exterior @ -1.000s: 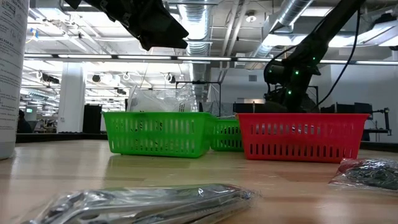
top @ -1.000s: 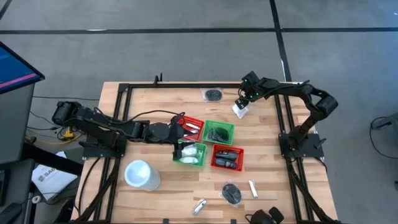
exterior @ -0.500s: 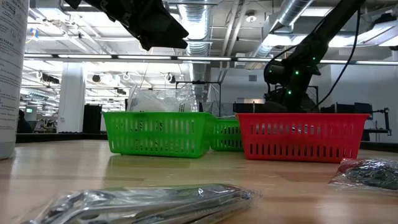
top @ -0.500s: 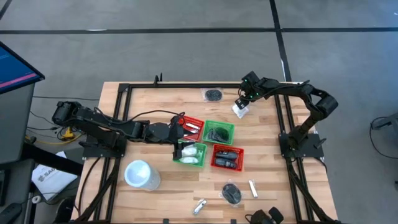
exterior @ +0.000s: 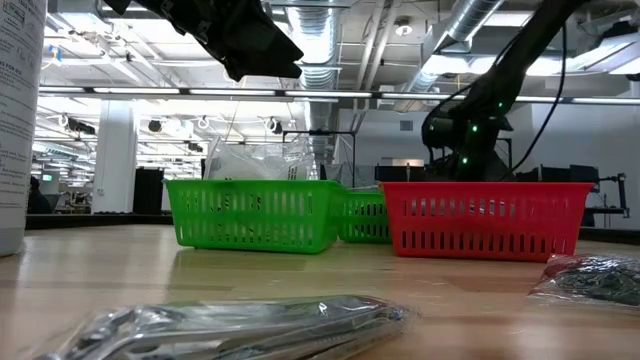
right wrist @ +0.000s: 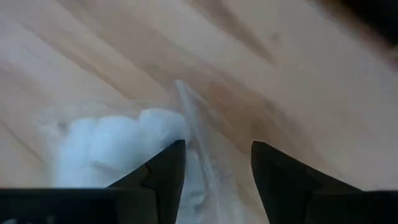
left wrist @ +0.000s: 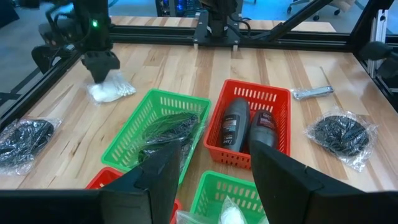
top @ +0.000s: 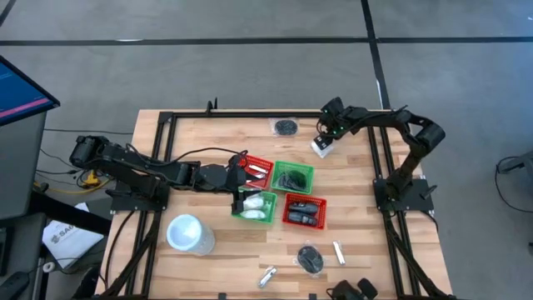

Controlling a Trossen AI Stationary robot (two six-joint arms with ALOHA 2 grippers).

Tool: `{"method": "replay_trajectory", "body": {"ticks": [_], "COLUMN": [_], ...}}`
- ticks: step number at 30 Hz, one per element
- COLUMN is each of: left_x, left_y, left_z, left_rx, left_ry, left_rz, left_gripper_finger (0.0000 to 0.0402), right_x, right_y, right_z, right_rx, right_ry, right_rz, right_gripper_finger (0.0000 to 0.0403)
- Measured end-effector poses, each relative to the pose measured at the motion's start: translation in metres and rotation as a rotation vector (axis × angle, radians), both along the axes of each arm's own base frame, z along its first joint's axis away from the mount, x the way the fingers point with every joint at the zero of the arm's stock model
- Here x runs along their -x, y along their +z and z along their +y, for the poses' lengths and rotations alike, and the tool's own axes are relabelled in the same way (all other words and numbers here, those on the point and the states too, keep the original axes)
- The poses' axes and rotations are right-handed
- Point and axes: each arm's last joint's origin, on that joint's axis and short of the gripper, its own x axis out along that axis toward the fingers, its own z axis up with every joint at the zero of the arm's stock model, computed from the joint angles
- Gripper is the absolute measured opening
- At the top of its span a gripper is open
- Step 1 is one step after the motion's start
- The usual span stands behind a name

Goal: Pick & Place Travel size toiletries
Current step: Put the white cotton pack into the bottom left green bin

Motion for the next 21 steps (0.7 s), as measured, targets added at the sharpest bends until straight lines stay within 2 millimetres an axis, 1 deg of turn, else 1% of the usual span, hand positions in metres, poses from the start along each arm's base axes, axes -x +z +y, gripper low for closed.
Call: {"method": "replay_trajectory", "body": {"ticks": [3,6,8,12,13,21], "left_x": [0.0,-0.0001,-0.0001,-0.0001,-0.0001,-0.0002], "left_y": [-0.0001,-0.0001,-0.0001,0.0,0.0001,0.0001], "left_z": [0.0,0.0,0.0,0.0,0.0,0.0], "left_rx": [0.0,0.0,0.0,0.0,0.0,0.0], "left_ry": [0.0,0.0,0.0,0.0,0.0,0.0], "left_rz": [0.0,0.0,0.0,-0.001,-0.002,-0.002], "left_gripper_finger": [0.0186,0.0186,0.0186,0.0186,0.0186,0.0186], "right_x": [-0.0026,-0.0076,-0.0079,-0.0074,-0.0072,-0.0051], "right_y": [-0.0074,-0.0095,-0.0107,-0.0113,-0.0109,-0.0058], "right_z": [-0.0022,-0.0022,-0.0033,-0.0036,-0.0036,0.0008], "right_rx": [-0.005,-0.003,-0.004,-0.004,-0.001,-0.017], "right_ry": [0.041,0.06,0.06,0.058,0.059,0.064], "right_rz": [0.024,0.029,0.032,0.036,0.037,0.036], "right_gripper_finger": [0.0171,0.0152,0.0121,0.0027,0.0014,0.0004]}}
